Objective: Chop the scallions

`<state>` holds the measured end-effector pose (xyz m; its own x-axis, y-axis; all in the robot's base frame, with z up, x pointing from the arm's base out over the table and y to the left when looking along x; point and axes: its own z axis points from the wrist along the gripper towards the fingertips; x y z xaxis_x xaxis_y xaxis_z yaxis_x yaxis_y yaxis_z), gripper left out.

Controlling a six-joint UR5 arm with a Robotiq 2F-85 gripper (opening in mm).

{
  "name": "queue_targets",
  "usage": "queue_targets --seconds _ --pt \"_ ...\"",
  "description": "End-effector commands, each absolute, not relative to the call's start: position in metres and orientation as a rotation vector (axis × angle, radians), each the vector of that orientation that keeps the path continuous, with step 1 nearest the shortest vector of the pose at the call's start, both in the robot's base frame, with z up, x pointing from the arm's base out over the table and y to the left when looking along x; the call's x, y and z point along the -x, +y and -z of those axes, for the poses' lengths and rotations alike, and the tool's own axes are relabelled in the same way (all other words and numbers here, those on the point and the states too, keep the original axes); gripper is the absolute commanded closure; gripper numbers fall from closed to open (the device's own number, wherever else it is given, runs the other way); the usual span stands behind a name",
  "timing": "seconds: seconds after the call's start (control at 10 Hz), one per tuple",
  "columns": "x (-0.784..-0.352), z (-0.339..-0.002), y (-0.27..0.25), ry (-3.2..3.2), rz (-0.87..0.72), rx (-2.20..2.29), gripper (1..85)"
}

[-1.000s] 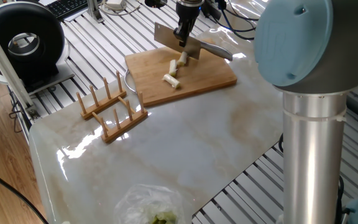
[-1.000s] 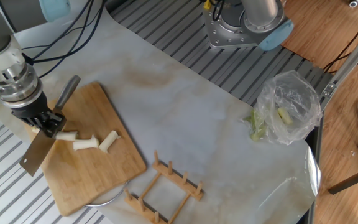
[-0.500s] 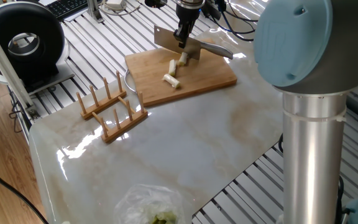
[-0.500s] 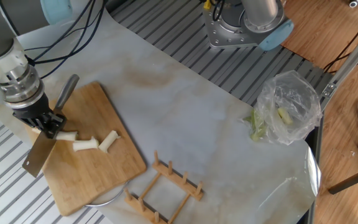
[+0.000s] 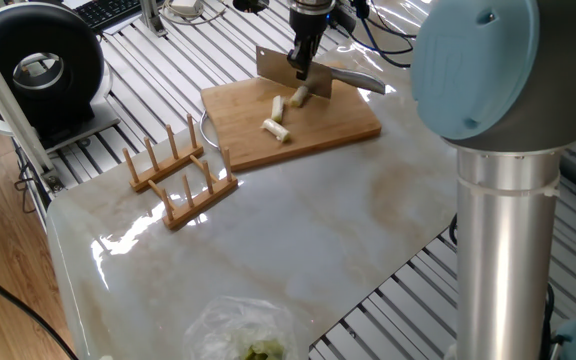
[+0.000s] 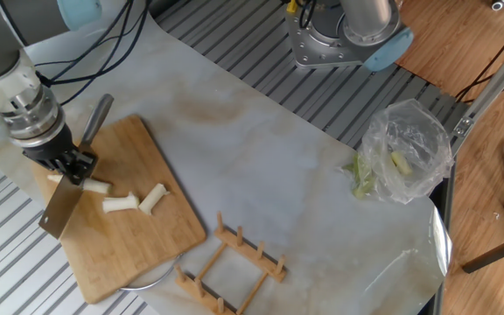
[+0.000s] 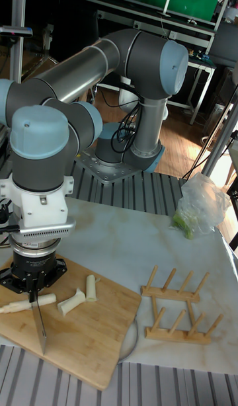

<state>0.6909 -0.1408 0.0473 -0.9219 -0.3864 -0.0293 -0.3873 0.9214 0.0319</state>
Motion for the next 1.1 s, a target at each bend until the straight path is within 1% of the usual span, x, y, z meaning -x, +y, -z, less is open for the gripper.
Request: queue_targets --seconds 0.0,0.2,0.3,0.5,0.7,1.0 --pt "-0.688 -0.048 -0.143 3.050 -0.068 0.605 84.3" --pt "-0.687 -0.060 -0.138 3.049 -0.115 0.619 84.3" --pt "-0.688 -0.062 -0.137 3.046 -0.120 0.621 84.3" --pt "-0.691 -0.049 -0.138 3.026 -0.117 0.604 84.3" --pt "-0.692 -0.045 -0.138 3.008 -0.125 0.599 84.3" --pt "-0.692 -0.055 -0.138 3.007 -0.144 0.610 84.3"
